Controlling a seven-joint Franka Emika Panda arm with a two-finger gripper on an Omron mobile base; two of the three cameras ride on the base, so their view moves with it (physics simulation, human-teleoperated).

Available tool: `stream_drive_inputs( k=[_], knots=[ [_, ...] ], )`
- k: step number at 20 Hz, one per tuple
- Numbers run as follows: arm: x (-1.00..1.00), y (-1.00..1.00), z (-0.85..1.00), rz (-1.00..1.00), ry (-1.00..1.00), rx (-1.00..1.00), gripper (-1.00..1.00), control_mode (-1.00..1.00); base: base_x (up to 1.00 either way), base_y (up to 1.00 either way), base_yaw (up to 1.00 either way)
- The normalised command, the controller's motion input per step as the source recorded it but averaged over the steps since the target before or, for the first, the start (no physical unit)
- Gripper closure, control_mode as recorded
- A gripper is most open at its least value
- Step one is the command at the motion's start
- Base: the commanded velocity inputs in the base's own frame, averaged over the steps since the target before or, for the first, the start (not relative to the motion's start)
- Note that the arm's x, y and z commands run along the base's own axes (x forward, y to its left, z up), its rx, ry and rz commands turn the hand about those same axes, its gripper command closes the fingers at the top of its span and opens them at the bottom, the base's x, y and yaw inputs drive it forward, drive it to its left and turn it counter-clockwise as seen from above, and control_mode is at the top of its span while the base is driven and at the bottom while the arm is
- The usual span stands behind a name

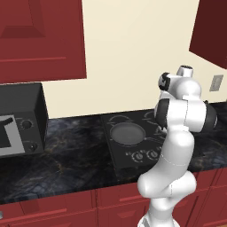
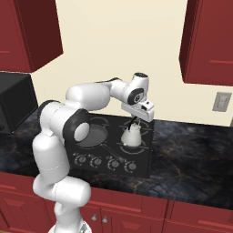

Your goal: Pick the kettle from the counter and place it on a stove burner. Then turn the burner on.

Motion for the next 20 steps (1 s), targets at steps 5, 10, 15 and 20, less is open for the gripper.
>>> stream_drive_inputs(
  k=[5,10,15,20],
  knots=[
    [0.0,0.0,0.0,0.0,0.0,0.0,-1.0,-1.0,0.0,0.0,0.0],
    [0.0,0.0,0.29,0.0,-0.07,0.0,-1.0,-1.0,0.0,0.0,0.0],
    [-0.08,0.01,0.62,0.0,-0.18,0.0,-1.0,-1.0,0.0,0.0,0.0],
    [-0.71,0.0,0.01,0.13,-0.02,0.0,-1.0,-1.0,0.0,0.0,0.0]
  ],
)
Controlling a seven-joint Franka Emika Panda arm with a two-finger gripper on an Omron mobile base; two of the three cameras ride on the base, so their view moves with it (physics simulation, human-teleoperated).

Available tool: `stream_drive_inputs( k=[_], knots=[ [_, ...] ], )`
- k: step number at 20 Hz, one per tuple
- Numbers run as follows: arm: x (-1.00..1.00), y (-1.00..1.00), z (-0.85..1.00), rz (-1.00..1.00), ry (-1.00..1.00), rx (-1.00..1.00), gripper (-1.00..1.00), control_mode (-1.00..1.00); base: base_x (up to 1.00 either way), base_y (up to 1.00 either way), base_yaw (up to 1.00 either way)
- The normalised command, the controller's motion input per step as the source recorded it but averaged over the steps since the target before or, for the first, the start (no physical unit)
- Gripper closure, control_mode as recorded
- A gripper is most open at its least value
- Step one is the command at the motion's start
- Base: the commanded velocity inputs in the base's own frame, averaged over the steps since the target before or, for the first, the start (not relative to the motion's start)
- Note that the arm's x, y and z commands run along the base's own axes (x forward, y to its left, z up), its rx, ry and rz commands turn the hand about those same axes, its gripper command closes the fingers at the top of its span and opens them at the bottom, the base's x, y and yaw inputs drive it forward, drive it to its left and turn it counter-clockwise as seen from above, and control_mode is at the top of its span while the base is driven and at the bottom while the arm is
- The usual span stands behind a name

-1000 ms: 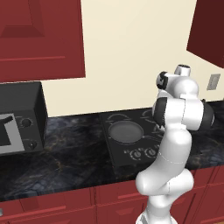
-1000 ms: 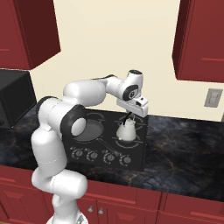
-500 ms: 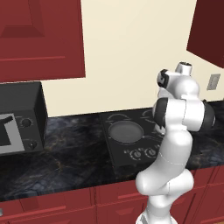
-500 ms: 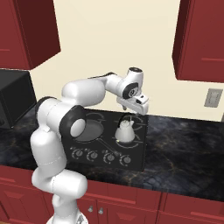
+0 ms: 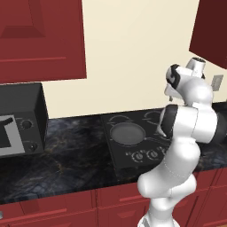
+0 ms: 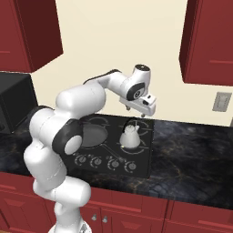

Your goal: Pick the kettle from the counter and place it on a stove burner. Then turn the burner on.

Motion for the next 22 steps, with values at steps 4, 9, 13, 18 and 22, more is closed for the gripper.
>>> stream_drive_inputs(
  k=[4,9,13,18,22],
  knots=[
    [-0.8,-0.03,-0.11,0.17,0.0,0.0,-1.0,-1.0,0.0,0.0,0.0],
    [-0.81,-0.07,-0.21,0.2,0.0,0.0,-1.0,-1.0,0.0,0.0,0.0],
    [-0.56,0.0,-0.38,0.21,0.01,0.0,-1.0,-1.0,0.0,0.0,0.0],
    [-0.16,-0.01,-0.39,0.19,0.02,-0.02,-1.0,-1.0,0.0,0.0,0.0],
    [0.0,0.0,-0.43,0.16,0.06,-0.03,-1.0,-1.0,0.0,0.0,0.0]
  ],
)
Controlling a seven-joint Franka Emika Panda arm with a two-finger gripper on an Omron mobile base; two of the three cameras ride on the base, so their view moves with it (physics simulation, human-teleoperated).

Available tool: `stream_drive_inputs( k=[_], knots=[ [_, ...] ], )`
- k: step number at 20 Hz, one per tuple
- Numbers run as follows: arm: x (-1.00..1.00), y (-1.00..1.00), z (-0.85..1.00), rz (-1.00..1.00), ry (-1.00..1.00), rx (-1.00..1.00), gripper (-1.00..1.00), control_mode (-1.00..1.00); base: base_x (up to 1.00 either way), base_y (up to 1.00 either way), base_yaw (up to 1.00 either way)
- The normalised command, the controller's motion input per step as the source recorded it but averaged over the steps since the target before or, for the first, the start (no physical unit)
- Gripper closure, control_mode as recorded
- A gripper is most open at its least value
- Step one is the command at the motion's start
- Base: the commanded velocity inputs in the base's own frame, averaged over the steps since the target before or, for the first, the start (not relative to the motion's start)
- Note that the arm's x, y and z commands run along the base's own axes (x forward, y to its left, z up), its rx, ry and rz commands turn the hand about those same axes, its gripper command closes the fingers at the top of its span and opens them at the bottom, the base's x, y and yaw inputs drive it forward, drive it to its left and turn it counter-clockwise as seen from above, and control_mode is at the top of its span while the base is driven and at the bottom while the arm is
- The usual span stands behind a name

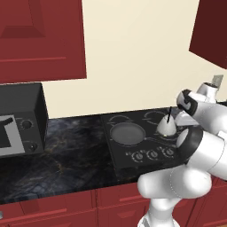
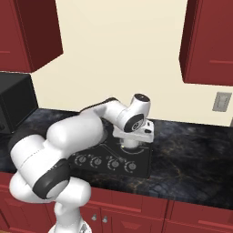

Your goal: Pick the kettle from the counter and place it on a stove burner. Then turn the burner on.

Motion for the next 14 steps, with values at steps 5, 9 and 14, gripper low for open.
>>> stream_drive_inputs(
  k=[5,9,14],
  knots=[
    [-0.01,-0.01,-0.51,0.18,0.09,-0.03,-1.0,-1.0,0.0,0.0,0.0],
    [-0.11,-0.05,-0.55,0.16,0.07,-0.02,-1.0,-1.0,0.0,0.0,0.0],
    [-0.2,-0.18,-0.41,0.13,0.02,0.0,-1.0,-1.0,0.0,0.0,0.0]
  ],
)
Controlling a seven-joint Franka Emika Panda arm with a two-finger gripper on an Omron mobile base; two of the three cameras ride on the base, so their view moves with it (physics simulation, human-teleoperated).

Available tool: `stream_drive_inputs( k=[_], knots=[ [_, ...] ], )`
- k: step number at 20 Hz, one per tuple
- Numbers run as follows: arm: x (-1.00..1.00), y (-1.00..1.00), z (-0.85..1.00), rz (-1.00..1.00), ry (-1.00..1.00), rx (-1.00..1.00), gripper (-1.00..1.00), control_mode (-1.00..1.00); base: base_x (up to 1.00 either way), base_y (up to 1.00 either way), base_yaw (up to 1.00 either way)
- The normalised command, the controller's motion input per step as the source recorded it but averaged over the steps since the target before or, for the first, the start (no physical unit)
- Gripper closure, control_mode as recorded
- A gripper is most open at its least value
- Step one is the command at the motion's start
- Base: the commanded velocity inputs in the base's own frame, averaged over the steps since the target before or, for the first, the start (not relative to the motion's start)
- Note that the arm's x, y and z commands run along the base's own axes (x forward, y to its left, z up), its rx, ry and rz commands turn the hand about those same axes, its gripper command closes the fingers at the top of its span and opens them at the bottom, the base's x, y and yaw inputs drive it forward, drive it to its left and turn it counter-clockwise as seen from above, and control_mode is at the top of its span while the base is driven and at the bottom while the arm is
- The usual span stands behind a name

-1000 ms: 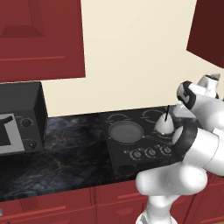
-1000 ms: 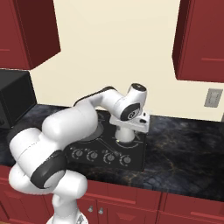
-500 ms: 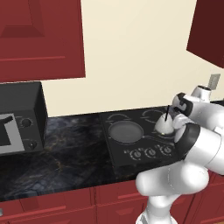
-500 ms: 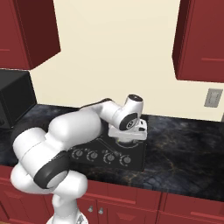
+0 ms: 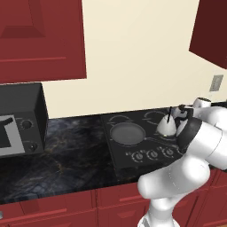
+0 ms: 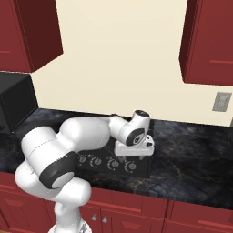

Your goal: Pick the kettle from the counter and place it on a stove burner. Then turn the burner on.

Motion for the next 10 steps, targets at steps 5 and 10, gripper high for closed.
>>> stream_drive_inputs(
  k=[5,10],
  knots=[
    [-0.08,-0.07,-0.23,0.08,0.0,0.0,-1.0,-1.0,0.0,0.0,0.0],
    [0.0,0.0,-0.06,0.0,0.0,0.0,-1.0,-1.0,0.0,0.0,0.0]
  ],
)
